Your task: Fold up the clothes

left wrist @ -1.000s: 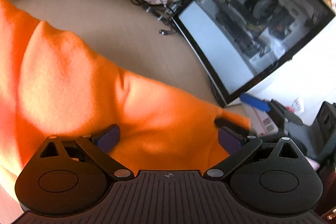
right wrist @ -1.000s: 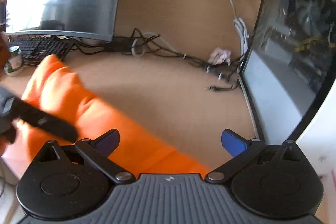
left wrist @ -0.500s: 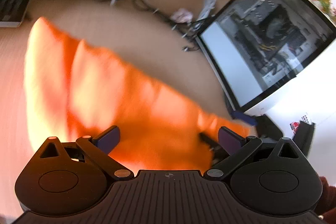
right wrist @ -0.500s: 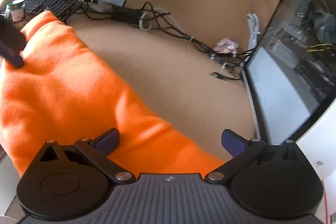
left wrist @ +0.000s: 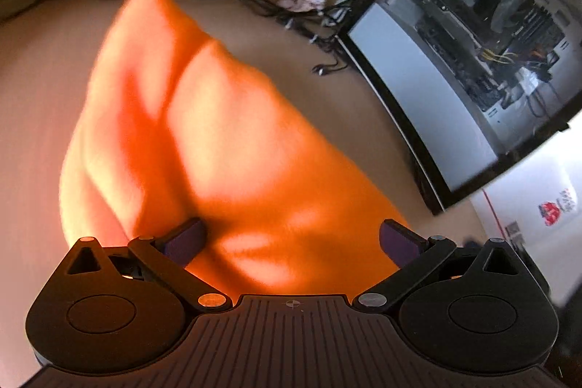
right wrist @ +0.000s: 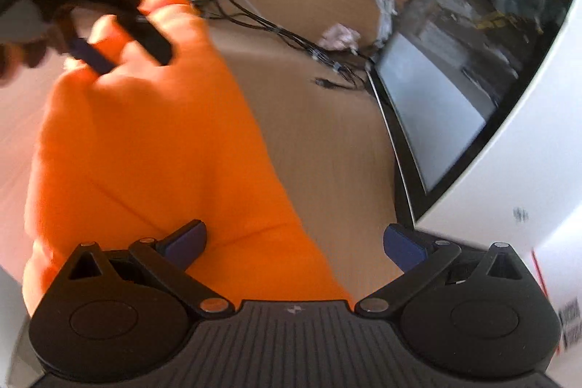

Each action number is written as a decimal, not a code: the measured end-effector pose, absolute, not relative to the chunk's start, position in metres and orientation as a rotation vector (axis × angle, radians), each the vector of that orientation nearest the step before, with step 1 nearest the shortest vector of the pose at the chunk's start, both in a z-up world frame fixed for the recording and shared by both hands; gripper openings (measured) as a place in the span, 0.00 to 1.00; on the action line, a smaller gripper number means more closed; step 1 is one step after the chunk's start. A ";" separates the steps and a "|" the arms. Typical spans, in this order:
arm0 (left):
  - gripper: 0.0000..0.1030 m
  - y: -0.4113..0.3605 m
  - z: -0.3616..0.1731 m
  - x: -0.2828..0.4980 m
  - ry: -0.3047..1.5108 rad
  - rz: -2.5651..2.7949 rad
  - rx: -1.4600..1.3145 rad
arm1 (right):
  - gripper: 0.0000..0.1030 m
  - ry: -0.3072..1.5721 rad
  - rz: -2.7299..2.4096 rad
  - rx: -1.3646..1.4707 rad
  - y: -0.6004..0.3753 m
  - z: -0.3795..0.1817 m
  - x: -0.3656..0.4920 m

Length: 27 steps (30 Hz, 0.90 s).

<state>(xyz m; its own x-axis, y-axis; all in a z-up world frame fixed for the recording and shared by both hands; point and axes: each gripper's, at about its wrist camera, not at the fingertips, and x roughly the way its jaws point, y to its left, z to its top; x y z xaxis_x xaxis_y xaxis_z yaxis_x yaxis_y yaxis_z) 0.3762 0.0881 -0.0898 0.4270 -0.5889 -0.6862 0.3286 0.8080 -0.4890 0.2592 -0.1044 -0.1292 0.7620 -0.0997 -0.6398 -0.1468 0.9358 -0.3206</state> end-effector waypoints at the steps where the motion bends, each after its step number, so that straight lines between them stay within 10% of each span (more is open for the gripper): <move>1: 1.00 0.081 -0.089 0.383 0.967 -0.576 -0.281 | 1.00 0.722 0.017 -0.344 -0.101 -0.128 0.260; 27: 1.00 0.090 -0.091 0.367 0.989 -0.575 -0.484 | 1.00 0.656 0.252 -0.371 -0.084 -0.101 0.269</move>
